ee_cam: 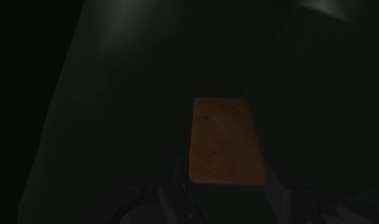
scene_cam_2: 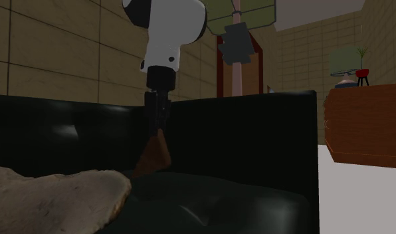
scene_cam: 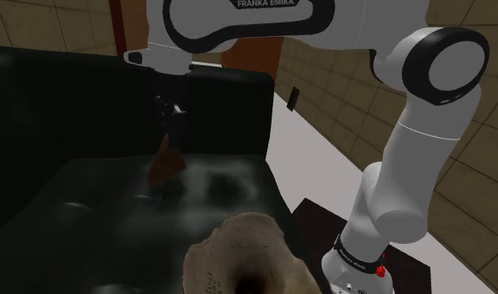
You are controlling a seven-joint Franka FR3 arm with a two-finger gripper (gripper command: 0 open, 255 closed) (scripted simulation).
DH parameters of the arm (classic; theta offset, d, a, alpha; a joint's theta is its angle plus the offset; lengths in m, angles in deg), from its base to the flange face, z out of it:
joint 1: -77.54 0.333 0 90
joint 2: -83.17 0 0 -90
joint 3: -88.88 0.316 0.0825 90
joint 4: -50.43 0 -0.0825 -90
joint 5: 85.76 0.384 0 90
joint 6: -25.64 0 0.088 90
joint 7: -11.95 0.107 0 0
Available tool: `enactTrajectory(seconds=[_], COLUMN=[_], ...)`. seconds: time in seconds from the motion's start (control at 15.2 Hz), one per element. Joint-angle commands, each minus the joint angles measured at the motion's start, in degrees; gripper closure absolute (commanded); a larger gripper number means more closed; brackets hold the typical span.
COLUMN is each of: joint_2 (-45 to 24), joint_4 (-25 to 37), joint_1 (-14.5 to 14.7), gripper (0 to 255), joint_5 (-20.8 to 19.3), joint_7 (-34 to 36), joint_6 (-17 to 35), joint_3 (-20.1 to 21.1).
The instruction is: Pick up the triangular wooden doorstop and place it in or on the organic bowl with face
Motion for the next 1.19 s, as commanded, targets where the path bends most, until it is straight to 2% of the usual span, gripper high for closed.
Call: enactTrajectory(seconds=[0.0, 1.12], joint_2=[0.0, -3.1], joint_4=[1.7, 18.8], joint_1=[0.1, 0.3], gripper=[255, 255], joint_5=[0.0, -0.8], joint_7=[0.2, 1.4], joint_6=[-1.7, -15.7], joint_3=[0.0, 0.2])
